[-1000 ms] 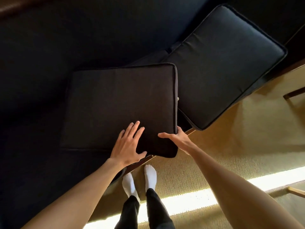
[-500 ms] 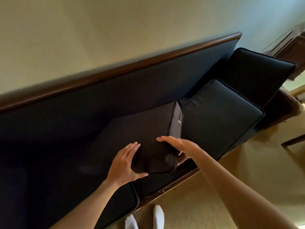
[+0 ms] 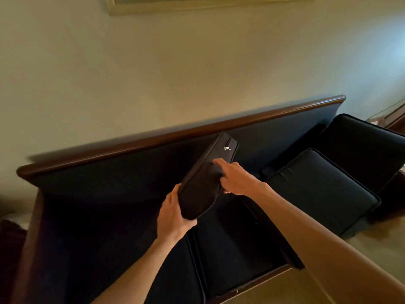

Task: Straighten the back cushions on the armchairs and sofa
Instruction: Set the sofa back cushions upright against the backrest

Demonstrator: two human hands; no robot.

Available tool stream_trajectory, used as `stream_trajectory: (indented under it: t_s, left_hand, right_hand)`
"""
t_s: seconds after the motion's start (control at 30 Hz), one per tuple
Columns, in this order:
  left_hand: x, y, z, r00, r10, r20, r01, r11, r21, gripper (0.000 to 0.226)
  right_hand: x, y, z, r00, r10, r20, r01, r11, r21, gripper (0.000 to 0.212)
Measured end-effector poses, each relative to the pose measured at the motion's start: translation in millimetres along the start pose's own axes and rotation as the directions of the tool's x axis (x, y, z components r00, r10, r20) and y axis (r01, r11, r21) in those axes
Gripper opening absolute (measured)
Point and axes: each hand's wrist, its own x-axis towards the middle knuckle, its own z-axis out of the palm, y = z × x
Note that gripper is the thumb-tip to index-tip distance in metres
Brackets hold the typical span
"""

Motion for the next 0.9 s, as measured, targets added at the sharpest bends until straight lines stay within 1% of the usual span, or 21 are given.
stream_trajectory:
  t_s: [0.03,0.07,0.1,0.13,0.17,0.23,0.3,0.37,0.43,0.5,0.6,0.73,0.8,0.9]
  left_hand:
    - [11.2,3.9,-5.2,1.0,-0.014,0.005,0.014,1.0,-0.001,0.115]
    - [21.3,9.6,-9.0,1.0,-0.018,0.024,0.018,1.0,0.01,0.115]
    - [30.9,13.8,-11.7,0.999,-0.025,0.039,0.024,0.999,0.025,0.115]
    - [39.8,17.2,-14.3,0.998,-0.034,0.047,0.033,0.999,0.036,0.116]
    - [47.2,18.8,-16.3,0.998,-0.038,0.054,0.036,0.998,0.044,0.116]
    - [57.6,18.0,-18.9,0.997,-0.037,0.069,0.034,0.998,0.045,0.118]
    - [61.1,10.9,-19.6,0.996,-0.042,0.078,0.042,0.999,0.01,0.121]
    - [54.3,0.2,-16.4,0.997,-0.064,0.04,0.066,0.997,-0.041,0.124]
    - [45.3,-11.5,-10.1,0.993,-0.116,-0.019,0.115,0.992,-0.058,0.124]
    - [41.4,-20.8,-8.0,0.984,-0.17,-0.06,0.168,0.985,-0.036,0.118]
    - [52.4,-27.0,-24.7,0.979,-0.199,-0.041,0.199,0.98,0.02,0.11]
    - [70.7,-31.8,-75.2,0.992,-0.124,0.003,0.123,0.988,0.092,0.106]
    - [78.5,-32.5,-101.6,0.995,-0.097,0.028,0.093,0.987,0.13,0.107]
    - [90.2,-33.9,-135.7,0.993,-0.066,0.098,0.045,0.978,0.203,0.107]
  right_hand:
    - [3.4,4.3,-1.1,0.993,-0.121,0.015,0.121,0.972,-0.2,0.085]
    - [8.3,7.8,0.6,0.98,-0.197,0.003,0.179,0.883,-0.434,0.104]
    - [17.9,11.4,3.7,0.962,-0.269,-0.044,0.192,0.782,-0.593,0.119]
    - [27.1,9.1,2.7,0.932,-0.351,-0.089,0.215,0.734,-0.644,0.126]
    - [37.6,5.7,0.5,0.893,-0.437,-0.109,0.273,0.717,-0.641,0.128]
    - [57.8,0.4,-8.2,0.81,-0.584,-0.052,0.456,0.684,-0.569,0.124]
    - [72.6,-5.4,-14.9,0.773,-0.633,0.041,0.581,0.68,-0.448,0.119]
    - [81.2,-13.5,-15.1,0.765,-0.632,0.122,0.629,0.693,-0.352,0.112]
    - [88.3,-21.8,-11.4,0.759,-0.638,0.128,0.638,0.692,-0.336,0.107]
    - [92.7,-29.7,-7.4,0.763,-0.634,0.123,0.632,0.693,-0.348,0.105]
    - [95.1,-46.6,-7.5,0.765,-0.634,0.115,0.624,0.684,-0.378,0.106]
    - [97.2,-77.6,-19.2,0.786,-0.613,0.074,0.588,0.707,-0.393,0.109]
    - [98.7,-89.4,-26.2,0.806,-0.59,0.041,0.567,0.752,-0.336,0.111]
    - [97.2,-101.8,-32.7,0.847,-0.531,0.024,0.524,0.826,-0.207,0.109]
